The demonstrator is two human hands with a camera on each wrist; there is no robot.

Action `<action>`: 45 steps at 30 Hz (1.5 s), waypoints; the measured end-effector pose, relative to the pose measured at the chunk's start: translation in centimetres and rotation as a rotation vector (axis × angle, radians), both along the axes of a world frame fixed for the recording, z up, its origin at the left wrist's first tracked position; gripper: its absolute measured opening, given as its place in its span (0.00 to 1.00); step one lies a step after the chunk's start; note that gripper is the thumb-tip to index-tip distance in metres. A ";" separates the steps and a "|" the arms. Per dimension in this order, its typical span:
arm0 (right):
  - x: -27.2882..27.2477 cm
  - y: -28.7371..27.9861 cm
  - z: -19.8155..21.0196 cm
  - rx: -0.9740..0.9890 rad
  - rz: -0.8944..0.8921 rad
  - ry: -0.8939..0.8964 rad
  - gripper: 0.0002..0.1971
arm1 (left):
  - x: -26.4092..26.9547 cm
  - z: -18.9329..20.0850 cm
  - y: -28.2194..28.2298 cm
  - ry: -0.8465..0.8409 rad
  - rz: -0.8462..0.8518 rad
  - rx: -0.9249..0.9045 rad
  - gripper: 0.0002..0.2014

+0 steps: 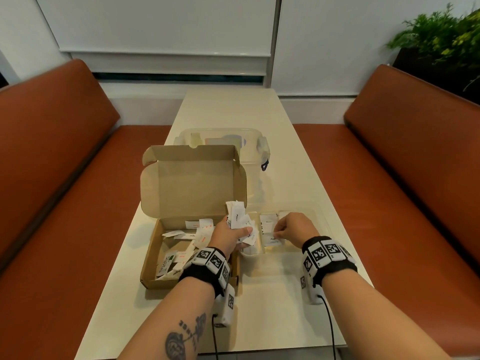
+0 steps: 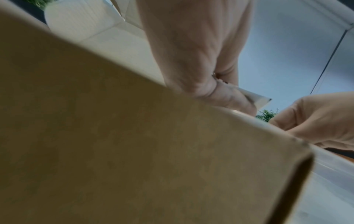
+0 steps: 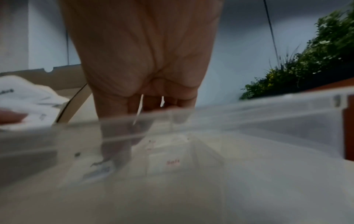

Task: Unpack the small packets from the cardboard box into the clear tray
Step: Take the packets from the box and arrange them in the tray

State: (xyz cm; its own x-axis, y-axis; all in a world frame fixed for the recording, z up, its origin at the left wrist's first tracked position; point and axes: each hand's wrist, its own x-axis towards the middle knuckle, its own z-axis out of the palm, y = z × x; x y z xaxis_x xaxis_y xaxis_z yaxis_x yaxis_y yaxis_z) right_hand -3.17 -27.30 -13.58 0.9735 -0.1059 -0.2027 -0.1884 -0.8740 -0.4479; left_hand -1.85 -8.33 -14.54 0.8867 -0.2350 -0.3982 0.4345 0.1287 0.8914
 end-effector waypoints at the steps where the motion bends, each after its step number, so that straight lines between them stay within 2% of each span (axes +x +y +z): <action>1: 0.1 0.1 -0.1 -0.022 0.003 -0.003 0.05 | 0.0 0.0 0.0 -0.004 -0.002 0.006 0.21; 10: 0.1 0.8 -1.8 -0.186 0.038 -0.097 0.08 | 0.0 0.0 0.1 -0.011 -0.010 0.014 0.21; 14: 0.1 1.1 -2.0 -0.259 0.070 -0.091 0.13 | 0.1 -0.1 0.1 -0.013 -0.014 0.010 0.20; 23: 0.2 1.4 -2.1 -0.232 0.057 -0.106 0.17 | 0.2 -0.2 0.2 -0.033 -0.029 0.041 0.19; 25: 0.1 1.5 -1.9 -0.123 0.025 -0.161 0.15 | 0.2 -0.2 0.1 -0.038 -0.028 0.049 0.19; 27: 0.0 1.7 -1.4 0.075 -0.017 -0.226 0.12 | 0.2 -0.2 0.0 -0.040 -0.028 0.049 0.19; 31: 0.1 2.7 -0.2 0.392 -0.008 -0.155 0.16 | 0.3 -0.1 -0.2 -0.050 -0.032 0.061 0.22; 35: 0.4 3.2 0.1 0.402 0.008 -0.044 0.22 | 0.4 -0.2 -0.3 -0.047 -0.020 0.068 0.22; 38: 0.3 3.6 0.0 0.383 -0.018 -0.032 0.22 | 0.4 -0.3 -0.4 -0.046 -0.009 0.062 0.21; 45: 0.0 3.7 0.2 0.613 -0.195 -0.025 0.20 | 0.4 -0.4 -0.3 -0.005 0.010 0.022 0.19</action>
